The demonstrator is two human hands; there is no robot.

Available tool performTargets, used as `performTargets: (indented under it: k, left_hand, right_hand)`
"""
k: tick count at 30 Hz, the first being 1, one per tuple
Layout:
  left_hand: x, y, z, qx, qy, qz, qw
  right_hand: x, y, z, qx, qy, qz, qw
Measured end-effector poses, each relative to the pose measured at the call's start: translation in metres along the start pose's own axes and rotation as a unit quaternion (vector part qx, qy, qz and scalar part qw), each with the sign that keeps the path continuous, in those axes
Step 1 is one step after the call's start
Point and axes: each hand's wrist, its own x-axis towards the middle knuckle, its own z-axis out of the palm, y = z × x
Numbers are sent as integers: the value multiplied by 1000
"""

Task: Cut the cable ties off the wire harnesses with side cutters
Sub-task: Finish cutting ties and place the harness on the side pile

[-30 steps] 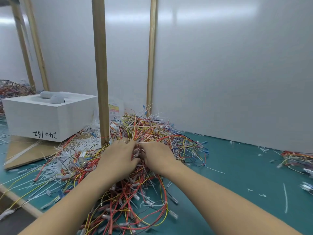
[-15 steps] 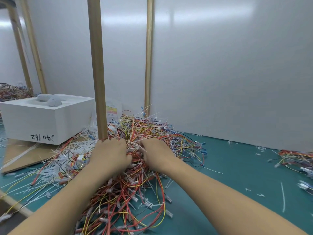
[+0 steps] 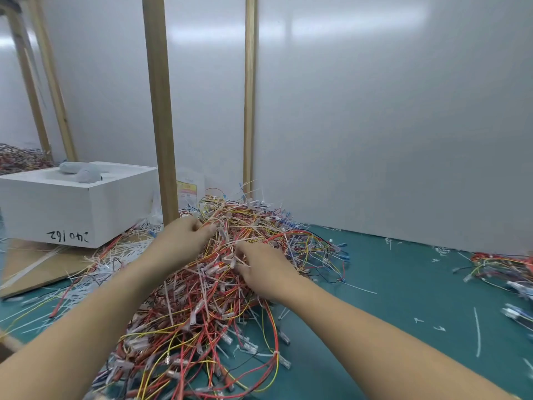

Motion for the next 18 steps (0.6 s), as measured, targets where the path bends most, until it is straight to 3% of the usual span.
performTargets:
  k: [6,8,12,15,18]
  left_hand:
    - [2,31,-25,-149,69,39,986]
    - [-1,38,-31,-154,73,69,983]
    - [-14,30,-25,-89,-29,84,992]
    - [-27,7,-11,27,-122,63,990]
    - [-38,-14,3,170,-113,102,973]
  right_hand:
    - [-4,-2,-2,7,-11,2,1000]
    - [-5,-2,-1,10,-13,0,1000]
    - [-5,1,-3,25,-30,7,999]
    - [-4,4,-8,42,-59,6,997]
    - [-3,9,-12,77,-91,3,993]
